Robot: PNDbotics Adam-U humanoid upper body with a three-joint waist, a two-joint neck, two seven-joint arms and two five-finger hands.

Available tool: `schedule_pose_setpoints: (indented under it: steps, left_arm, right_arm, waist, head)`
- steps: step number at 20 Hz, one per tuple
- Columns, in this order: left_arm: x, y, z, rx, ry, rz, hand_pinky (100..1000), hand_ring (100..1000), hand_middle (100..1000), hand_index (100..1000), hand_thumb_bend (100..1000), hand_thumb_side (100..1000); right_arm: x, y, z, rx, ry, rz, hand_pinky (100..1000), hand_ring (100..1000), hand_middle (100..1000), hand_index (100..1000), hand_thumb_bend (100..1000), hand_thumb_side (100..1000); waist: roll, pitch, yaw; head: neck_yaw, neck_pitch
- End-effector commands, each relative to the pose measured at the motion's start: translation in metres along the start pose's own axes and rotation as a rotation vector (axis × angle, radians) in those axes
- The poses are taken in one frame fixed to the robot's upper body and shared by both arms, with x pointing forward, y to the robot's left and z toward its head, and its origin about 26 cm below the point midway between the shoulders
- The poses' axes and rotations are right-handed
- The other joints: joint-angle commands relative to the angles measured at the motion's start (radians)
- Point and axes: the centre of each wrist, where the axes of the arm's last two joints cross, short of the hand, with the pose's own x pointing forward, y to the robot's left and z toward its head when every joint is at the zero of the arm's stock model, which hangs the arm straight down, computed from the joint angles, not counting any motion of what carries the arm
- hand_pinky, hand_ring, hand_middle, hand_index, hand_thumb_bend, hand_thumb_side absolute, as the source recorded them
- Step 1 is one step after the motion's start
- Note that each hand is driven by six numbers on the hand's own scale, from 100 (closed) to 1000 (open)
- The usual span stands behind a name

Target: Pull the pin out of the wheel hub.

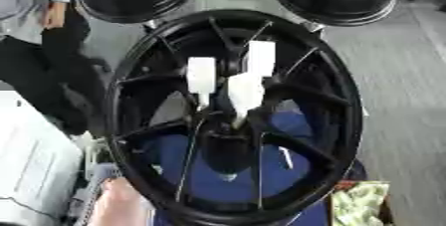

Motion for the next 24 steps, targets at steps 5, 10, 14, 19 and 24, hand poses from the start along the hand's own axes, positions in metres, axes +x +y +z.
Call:
schedule_pose_setpoints:
  steps: [5,10,14,19,24]
  left_arm:
    - [0.003,0.014,-0.002,0.168,-0.023,0.058,690,788,706,863,387,682]
    - [0.001,0.012,0.000,0.177,-0.021,0.073,688,787,704,861,397,673]
    - [0.000,0.010,0.000,0.161,-0.025,0.070,691,787,705,860,406,670]
    - [0.004,0.003,0.000,0.026,-0.033,0.010,709,788,707,856,404,696]
    - [0.010,-0.008,0.000,-0.331,-0.027,-0.147,745,794,729,865,418,719]
  right_arm:
    - [0.007,-0.009,-0.004,-0.026,-0.033,0.026,887,754,792,847,100,525]
    - [0.007,-0.009,-0.003,-0.023,-0.029,0.026,887,753,792,847,100,525]
    - [0.007,-0.008,-0.003,-0.021,-0.029,0.024,887,753,792,847,100,525]
    - [0.007,-0.007,-0.003,-0.011,-0.027,0.028,887,752,791,847,100,526]
    - [0.008,-0.007,-0.003,0.009,-0.025,0.040,887,752,790,847,100,528]
  waist:
    - [0.000,-0.006,-0.003]
    - [0.000,-0.006,-0.006]
    - [0.001,-0.005,-0.007]
    - [0.002,-0.005,-0.008]
    - [0.004,-0.006,-0.010]
  head:
    - [-0.014,0.005]
    - [-0.038,0.009]
    - [-0.037,0.009]
    - [-0.030,0.005]
    - [-0.027,0.003]
